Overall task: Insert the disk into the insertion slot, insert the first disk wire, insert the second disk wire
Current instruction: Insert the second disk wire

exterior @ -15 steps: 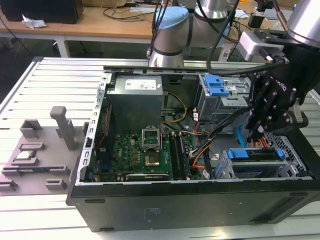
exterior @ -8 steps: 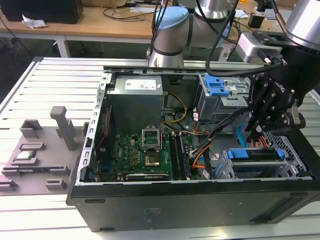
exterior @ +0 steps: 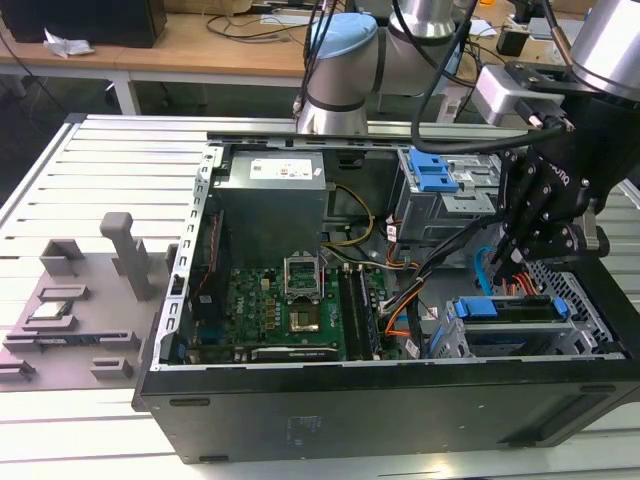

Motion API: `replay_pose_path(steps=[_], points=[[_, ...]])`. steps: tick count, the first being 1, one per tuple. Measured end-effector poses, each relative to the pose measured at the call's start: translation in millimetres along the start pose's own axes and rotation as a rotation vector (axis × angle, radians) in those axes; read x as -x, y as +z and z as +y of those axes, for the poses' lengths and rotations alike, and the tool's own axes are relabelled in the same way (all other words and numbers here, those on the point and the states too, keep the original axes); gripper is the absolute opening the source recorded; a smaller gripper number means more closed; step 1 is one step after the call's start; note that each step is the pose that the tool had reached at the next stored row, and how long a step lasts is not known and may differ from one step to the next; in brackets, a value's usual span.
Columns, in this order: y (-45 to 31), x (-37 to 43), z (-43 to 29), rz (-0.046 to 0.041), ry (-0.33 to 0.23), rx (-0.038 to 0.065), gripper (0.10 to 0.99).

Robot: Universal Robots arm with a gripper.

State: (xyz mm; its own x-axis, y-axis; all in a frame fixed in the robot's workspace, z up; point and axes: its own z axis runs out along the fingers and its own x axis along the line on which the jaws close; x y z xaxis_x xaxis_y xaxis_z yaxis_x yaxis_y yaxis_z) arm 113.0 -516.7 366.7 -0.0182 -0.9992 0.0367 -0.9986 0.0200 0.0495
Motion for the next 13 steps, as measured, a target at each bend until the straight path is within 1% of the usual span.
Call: replay_pose_path(steps=[1,2,3,5,7,11,13], points=[[0.0,-1.5,0.0,0.0001,0.000,0.000,0.161],[0.8,-6.8,-0.7,0.0001,0.000,0.000,0.161],[3.0,-12.0,-2.1,0.0000,0.000,0.000,0.161],[7.3,-17.3,-5.1,0.0002,0.000,0.000,0.161],[9.7,-17.4,-7.1,0.0001,0.000,0.000,0.161],[18.0,-17.0,-12.8,0.0000,0.000,0.000,0.161],[20.4,-16.9,-14.0,0.0000,0.000,0.000,0.161]])
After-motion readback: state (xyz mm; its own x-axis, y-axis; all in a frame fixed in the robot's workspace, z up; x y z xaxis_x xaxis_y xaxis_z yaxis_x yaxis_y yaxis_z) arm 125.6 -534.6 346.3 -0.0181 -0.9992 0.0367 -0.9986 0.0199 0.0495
